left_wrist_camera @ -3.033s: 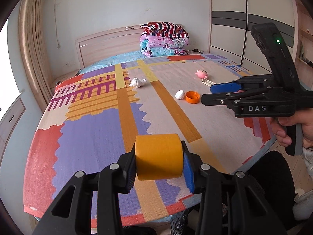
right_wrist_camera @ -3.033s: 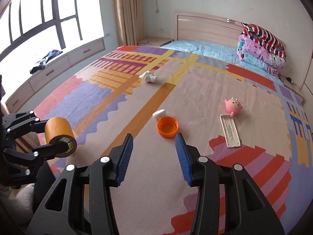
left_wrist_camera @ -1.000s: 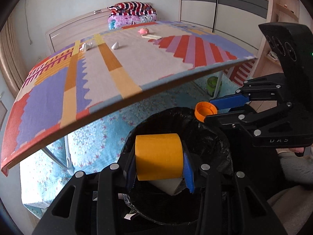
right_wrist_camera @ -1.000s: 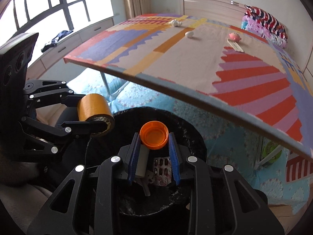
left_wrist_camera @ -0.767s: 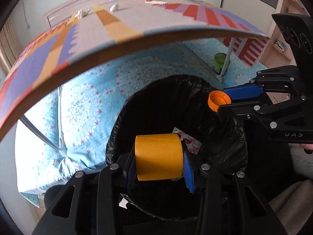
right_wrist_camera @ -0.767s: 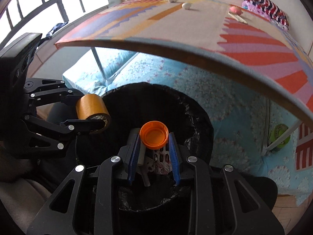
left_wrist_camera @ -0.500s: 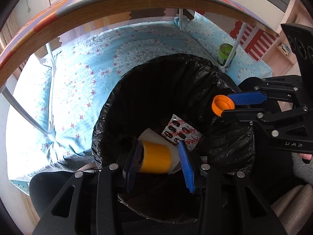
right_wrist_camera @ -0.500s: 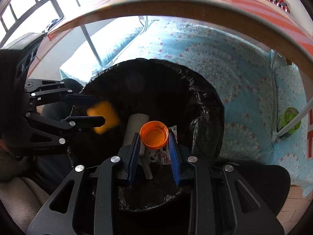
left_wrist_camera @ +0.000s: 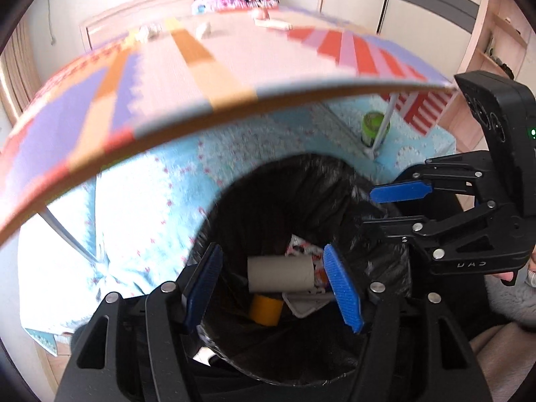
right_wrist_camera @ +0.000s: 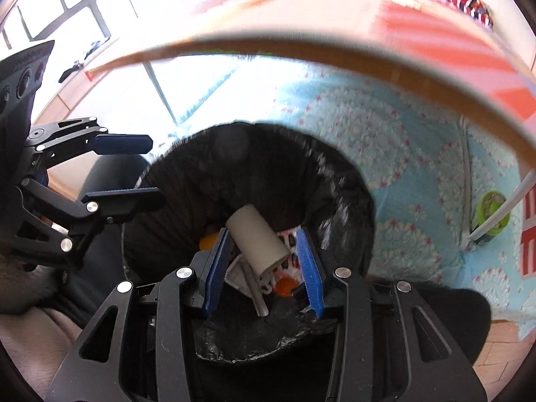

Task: Collect trash
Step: 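Move the left tool to the small white cap while the right tool reaches the white plastic strip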

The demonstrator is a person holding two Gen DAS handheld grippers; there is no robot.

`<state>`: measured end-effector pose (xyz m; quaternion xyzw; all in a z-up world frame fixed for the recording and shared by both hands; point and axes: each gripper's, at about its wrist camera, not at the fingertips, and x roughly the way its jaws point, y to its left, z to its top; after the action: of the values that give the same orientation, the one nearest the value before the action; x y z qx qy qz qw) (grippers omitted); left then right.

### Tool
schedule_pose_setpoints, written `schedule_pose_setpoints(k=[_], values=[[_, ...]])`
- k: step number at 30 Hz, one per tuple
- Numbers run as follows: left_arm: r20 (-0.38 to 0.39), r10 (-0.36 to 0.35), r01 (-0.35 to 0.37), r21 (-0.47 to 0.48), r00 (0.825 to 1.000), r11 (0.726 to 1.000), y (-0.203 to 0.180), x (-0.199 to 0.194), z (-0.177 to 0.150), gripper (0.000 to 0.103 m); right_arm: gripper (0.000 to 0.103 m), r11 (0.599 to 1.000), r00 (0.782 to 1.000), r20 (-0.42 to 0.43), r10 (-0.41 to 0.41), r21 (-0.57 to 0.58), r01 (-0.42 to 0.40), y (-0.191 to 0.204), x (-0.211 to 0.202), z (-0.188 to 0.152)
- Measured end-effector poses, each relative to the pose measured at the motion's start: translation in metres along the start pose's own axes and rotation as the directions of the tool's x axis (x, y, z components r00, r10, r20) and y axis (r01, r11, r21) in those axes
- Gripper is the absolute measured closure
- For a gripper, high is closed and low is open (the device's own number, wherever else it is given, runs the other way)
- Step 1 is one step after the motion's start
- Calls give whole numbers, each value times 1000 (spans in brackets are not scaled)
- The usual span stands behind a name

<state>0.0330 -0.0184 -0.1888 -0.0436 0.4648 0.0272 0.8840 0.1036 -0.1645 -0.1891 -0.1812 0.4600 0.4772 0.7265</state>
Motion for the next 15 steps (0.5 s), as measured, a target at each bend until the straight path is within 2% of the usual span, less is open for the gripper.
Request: schedule_pose_setpoints(k=[5, 7, 15], values=[[94, 12, -14, 23, 995, 1000, -1, -32, 15, 42, 62, 1000, 993, 112, -22, -7, 23, -3, -38, 18], [144, 55, -60, 29, 988, 998, -2, -45, 23, 42, 62, 999, 988, 149, -31, -7, 32, -5, -52, 24], [258, 59, -75, 50, 964, 996, 3, -80, 53, 42, 62, 998, 965, 254, -62, -13, 67, -14, -80, 51]])
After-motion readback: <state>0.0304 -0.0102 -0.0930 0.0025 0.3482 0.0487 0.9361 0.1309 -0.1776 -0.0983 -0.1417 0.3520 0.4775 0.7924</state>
